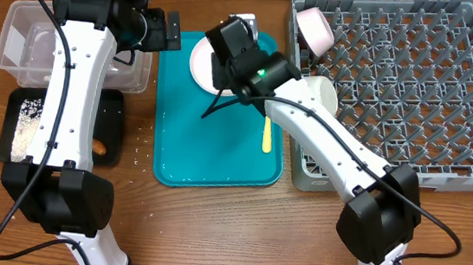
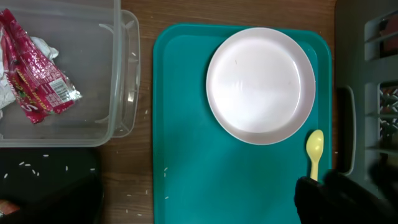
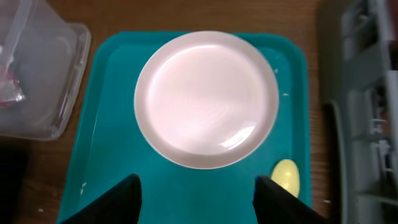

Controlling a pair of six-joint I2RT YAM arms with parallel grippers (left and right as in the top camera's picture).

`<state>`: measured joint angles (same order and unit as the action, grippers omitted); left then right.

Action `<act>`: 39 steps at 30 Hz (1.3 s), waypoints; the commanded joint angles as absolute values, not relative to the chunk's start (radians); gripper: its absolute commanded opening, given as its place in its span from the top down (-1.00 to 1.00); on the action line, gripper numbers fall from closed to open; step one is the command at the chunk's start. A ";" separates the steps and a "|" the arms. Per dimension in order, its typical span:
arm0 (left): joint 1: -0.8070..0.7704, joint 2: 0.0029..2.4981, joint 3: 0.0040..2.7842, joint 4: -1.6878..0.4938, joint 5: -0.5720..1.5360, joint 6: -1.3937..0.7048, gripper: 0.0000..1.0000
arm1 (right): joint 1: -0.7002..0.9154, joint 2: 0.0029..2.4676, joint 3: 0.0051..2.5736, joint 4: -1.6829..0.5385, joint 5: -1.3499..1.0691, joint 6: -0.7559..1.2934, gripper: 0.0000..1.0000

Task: Sort waste into correct bins and load items into the dishwasher
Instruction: 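Grasp the white plate on the teal tray with the right gripper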

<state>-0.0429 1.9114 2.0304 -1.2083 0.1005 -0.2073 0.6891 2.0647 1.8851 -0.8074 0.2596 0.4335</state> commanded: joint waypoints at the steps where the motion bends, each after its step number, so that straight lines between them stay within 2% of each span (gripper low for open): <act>1: -0.033 1.917 2.026 -1.206 0.094 -0.210 -0.99 | 0.676 2.115 1.797 -0.712 0.192 0.610 -0.01; 3: -0.033 1.917 2.026 -1.206 0.094 -0.210 -1.00 | 0.657 2.122 1.767 -0.670 0.192 0.665 0.05; 9: -0.033 1.917 2.026 -1.206 0.094 -0.210 -1.00 | 0.583 2.164 1.721 -0.633 0.135 0.760 0.06; 22: -0.035 1.917 2.026 -1.206 0.094 -0.210 -0.99 | 0.543 2.301 1.721 -0.581 -0.021 0.785 0.12; 26: -0.033 1.917 2.026 -1.206 0.094 -0.210 -1.00 | 0.543 2.300 1.722 -0.607 -0.049 0.776 0.24; 29: -0.033 1.917 2.026 -1.206 0.094 -0.210 -1.00 | 0.541 2.299 1.723 -0.667 -0.085 0.733 0.51; 32: -0.033 1.917 2.026 -1.206 0.094 -0.210 -1.00 | 0.531 2.289 1.724 -0.731 -0.092 0.729 0.92; 39: -0.033 1.917 2.026 -1.206 0.094 -0.210 -0.99 | 0.481 2.183 1.760 -0.856 -0.091 0.565 0.92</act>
<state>-0.0429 1.9114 2.0304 -1.2079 0.1001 -0.2073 0.5137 2.2581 1.7374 -0.8310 -0.1005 0.6811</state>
